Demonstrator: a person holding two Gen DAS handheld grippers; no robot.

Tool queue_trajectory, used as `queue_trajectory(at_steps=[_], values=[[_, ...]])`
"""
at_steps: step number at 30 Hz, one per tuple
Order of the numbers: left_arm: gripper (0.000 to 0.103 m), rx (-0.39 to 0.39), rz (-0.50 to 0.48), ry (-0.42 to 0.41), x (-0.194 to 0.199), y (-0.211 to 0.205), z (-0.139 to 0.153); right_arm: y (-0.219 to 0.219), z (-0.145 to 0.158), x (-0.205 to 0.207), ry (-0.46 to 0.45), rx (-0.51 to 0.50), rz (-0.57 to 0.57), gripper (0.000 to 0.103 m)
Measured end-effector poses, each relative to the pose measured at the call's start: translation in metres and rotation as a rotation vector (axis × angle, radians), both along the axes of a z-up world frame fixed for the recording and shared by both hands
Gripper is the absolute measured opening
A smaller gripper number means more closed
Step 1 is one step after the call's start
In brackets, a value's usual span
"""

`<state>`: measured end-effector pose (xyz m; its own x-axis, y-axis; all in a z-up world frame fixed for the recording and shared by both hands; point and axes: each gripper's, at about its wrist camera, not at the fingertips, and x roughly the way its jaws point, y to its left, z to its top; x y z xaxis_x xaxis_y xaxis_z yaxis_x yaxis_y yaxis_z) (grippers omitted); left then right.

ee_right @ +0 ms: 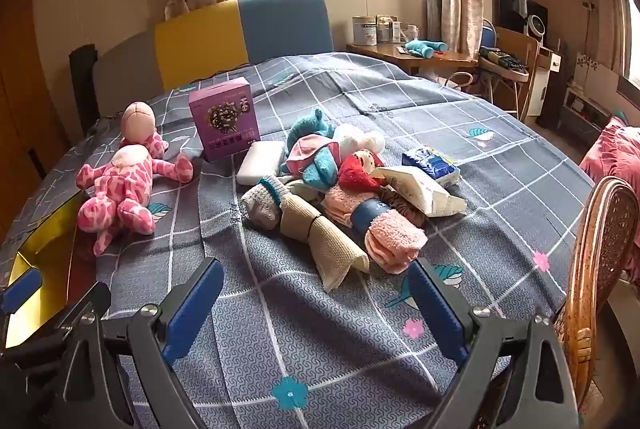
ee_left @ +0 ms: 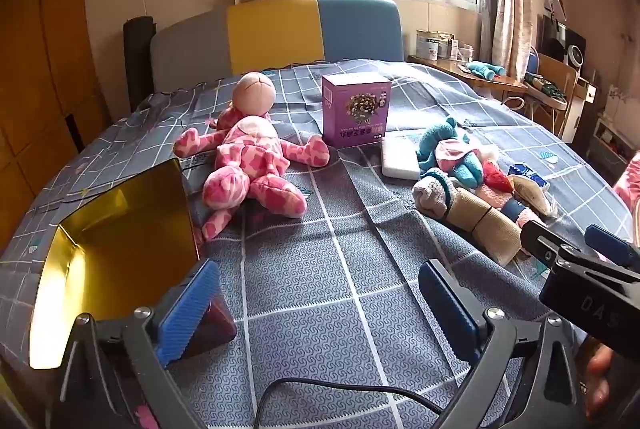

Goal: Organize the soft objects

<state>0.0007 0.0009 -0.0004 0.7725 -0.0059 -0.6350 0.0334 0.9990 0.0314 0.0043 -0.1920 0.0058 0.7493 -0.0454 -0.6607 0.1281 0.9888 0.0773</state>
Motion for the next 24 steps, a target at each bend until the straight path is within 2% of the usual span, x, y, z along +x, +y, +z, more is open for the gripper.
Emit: queue_trajectory(at_steps=[7, 12, 24], values=[[0.102, 0.021, 0.013, -0.009, 0.002, 0.004, -0.001, -0.002, -0.001, -0.002, -0.016, -0.004, 0.007, 0.095], [0.102, 0.009, 0.038, 0.007, -0.001, 0.006, 0.001, 0.014, 0.009, 0.001, -0.018, -0.008, 0.014, 0.095], [0.102, -0.007, 0.063, 0.029, -0.004, 0.013, 0.0, 0.015, 0.004, 0.001, -0.025, -0.036, 0.048, 0.095]])
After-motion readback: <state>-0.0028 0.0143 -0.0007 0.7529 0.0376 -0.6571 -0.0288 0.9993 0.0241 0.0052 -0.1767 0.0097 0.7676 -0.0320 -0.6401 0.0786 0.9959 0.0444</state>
